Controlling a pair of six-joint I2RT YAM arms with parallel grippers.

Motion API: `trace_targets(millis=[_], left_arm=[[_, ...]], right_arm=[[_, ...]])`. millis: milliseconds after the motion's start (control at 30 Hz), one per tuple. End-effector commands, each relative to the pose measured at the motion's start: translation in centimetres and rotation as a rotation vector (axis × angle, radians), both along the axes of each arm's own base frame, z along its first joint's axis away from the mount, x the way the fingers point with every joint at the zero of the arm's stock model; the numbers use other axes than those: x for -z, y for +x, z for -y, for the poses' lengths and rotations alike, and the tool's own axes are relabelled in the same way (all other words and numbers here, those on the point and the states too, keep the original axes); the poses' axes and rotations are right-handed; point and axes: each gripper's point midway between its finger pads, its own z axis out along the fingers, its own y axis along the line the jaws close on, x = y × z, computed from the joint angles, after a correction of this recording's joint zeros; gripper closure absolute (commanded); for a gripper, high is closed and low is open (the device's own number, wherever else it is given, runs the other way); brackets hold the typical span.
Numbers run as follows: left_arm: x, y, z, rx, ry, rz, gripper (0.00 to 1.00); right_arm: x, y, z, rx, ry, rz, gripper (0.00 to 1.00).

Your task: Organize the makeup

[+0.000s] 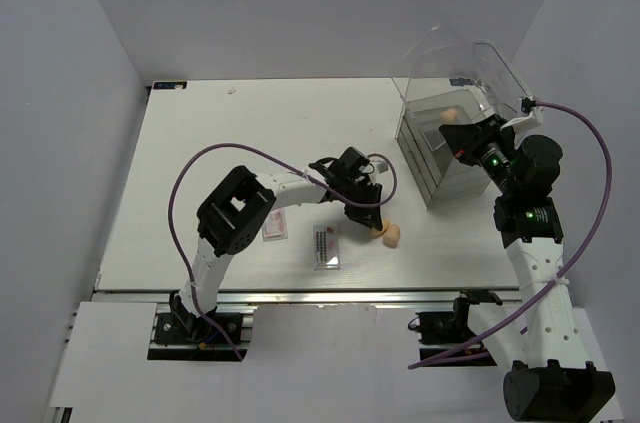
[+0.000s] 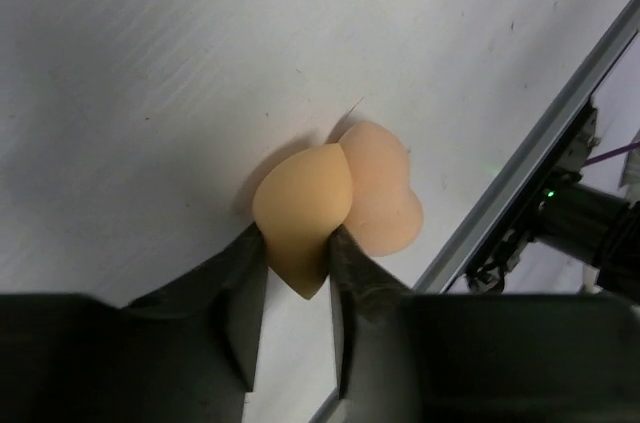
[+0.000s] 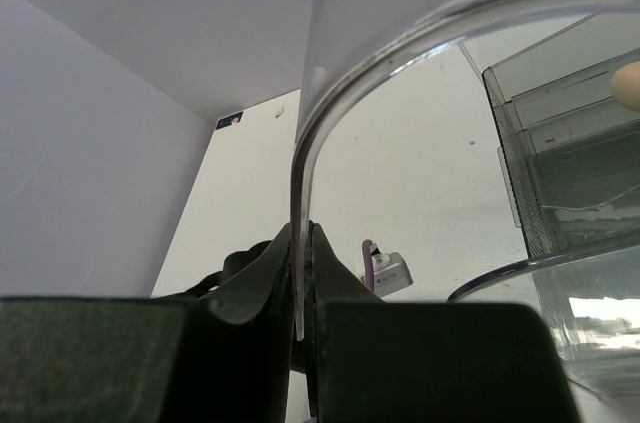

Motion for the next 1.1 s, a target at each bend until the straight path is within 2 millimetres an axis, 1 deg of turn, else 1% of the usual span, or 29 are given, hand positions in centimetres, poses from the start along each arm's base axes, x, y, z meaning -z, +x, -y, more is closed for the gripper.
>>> trace_targets(millis=[0, 67, 133, 200, 233, 300, 333, 367, 400, 433, 467, 500, 533, 567, 600, 633, 667, 700, 733, 767, 800, 833, 867, 900, 933, 967, 1000, 1033, 1067], left_arm=[[-1.7, 0.4, 1.1, 0.008, -0.032, 0.034, 0.68], [-1.8, 0.8, 0.9, -0.007, -0.015, 0.051, 0.76], [-2.5, 1.7, 0.8, -0.036, -0.005, 0.089, 0.8], [-3.3, 2.4, 0.8, -0.066, -0.011, 0.108, 0.86], [-4.3, 3.3, 0.8, -0.093, -0.031, 0.127, 0.91], [-5.7, 4.2, 0.9, -0.139, -0.068, 0.129, 0.96], [-7.2, 5.0, 1.3, -0.158, -0.112, 0.15, 0.97], [-7.9, 5.9, 1.1, -0.19, -0.136, 0.153, 0.98], [-8.9, 6.3, 1.3, -0.227, -0.168, 0.133, 0.99], [-10.9, 7.7, 1.5, -0.258, -0.241, 0.158, 0.99], [-11.9, 8.3, 1.6, -0.282, -0.287, 0.154, 0.99], [-13.2, 8.5, 2.0, -0.317, -0.341, 0.106, 0.99], [-15.4, 9.5, 2.6, -0.328, -0.442, 0.137, 0.99], [-16.3, 10.5, 2.6, -0.352, -0.492, 0.128, 0.98], [-17.3, 10.6, 3.0, -0.375, -0.544, 0.073, 0.98], [-19.8, 11.6, 3.7, -0.372, -0.633, 0.103, 0.98], [-19.6, 12.2, 4.3, -0.379, -0.657, 0.082, 0.97], [-20.3, 12.5, 4.9, -0.384, -0.691, 0.042, 0.97], [-21.4, 13.0, 5.5, -0.376, -0.742, 0.049, 0.97], [-23.5, 13.5, 6.1, -0.368, -0.798, 0.054, 0.97], [-22.5, 14.1, 6.8, -0.386, -0.807, -0.001, 0.97], [-23.5, 14.3, 7.2, -0.373, -0.854, 0.005, 0.96], [-25.0, 14.7, 7.5, -0.367, -0.896, 0.009, 0.95], [-24.2, 15.2, 8.0, -0.378, -0.9, -0.029, 0.95], [-24.9, 15.3, 8.3, -0.367, -0.929, -0.025, 0.94], [-25.1, 15.5, 8.6, -0.367, -0.943, -0.033, 0.93], [-26.5, 15.7, 8.8, -0.36, -0.976, -0.036, 0.92], [-26.0, 15.9, 9.2, -0.359, -0.982, -0.045, 0.92], [-26.9, 16.1, 9.5, -0.356, -1.005, -0.047, 0.91]], right_arm=[[-4.8, -0.4, 0.4, 0.02, -0.032, 0.186, 1.0], [-4.8, -0.4, 0.4, 0.02, -0.032, 0.184, 1.0], [-4.8, -0.5, 0.5, 0.021, -0.033, 0.187, 1.0], [-4.8, -0.5, 0.5, 0.021, -0.033, 0.187, 1.0], [-4.8, -0.6, 0.4, 0.021, -0.032, 0.186, 1.0], [-4.8, -0.6, 0.4, 0.021, -0.032, 0.186, 1.0], [-4.8, -0.6, 0.4, 0.02, -0.033, 0.187, 1.0], [-4.8, -0.6, 0.4, 0.02, -0.032, 0.186, 1.0], [-4.8, -0.6, 0.4, 0.02, -0.033, 0.188, 1.0], [-4.9, -0.6, 0.4, 0.02, -0.032, 0.189, 1.0], [-4.9, -0.6, 0.4, 0.02, -0.032, 0.189, 1.0], [-4.9, -0.6, 0.4, 0.021, -0.032, 0.189, 1.0], [-4.9, -0.6, 0.4, 0.021, -0.032, 0.189, 1.0], [-4.9, -0.7, 0.4, 0.02, -0.03, 0.188, 1.0], [-4.8, -0.7, 0.4, 0.02, -0.029, 0.188, 1.0], [-4.8, -0.7, 0.4, 0.02, -0.029, 0.188, 1.0], [-4.8, -0.7, 0.4, 0.02, -0.029, 0.189, 1.0], [-4.8, -0.7, 0.4, 0.02, -0.028, 0.189, 1.0], [-4.9, -0.8, 0.4, 0.02, -0.029, 0.194, 1.0], [-4.9, -0.8, 0.4, 0.018, -0.028, 0.192, 1.0], [-5.0, -0.9, 0.4, 0.018, -0.028, 0.195, 1.0], [-4.9, -0.9, 0.4, 0.017, -0.028, 0.195, 1.0], [-4.9, -0.9, 0.4, 0.017, -0.029, 0.196, 1.0], [-4.9, -0.9, 0.4, 0.017, -0.029, 0.197, 1.0], [-4.9, -1.0, 0.4, 0.017, -0.028, 0.197, 1.0], [-4.9, -0.9, 0.4, 0.017, -0.028, 0.198, 1.0], [-4.9, -0.9, 0.4, 0.016, -0.026, 0.196, 1.0], [-4.9, -0.9, 0.3, 0.016, -0.023, 0.196, 1.0], [-4.8, -0.9, 0.4, 0.018, -0.023, 0.196, 1.0]])
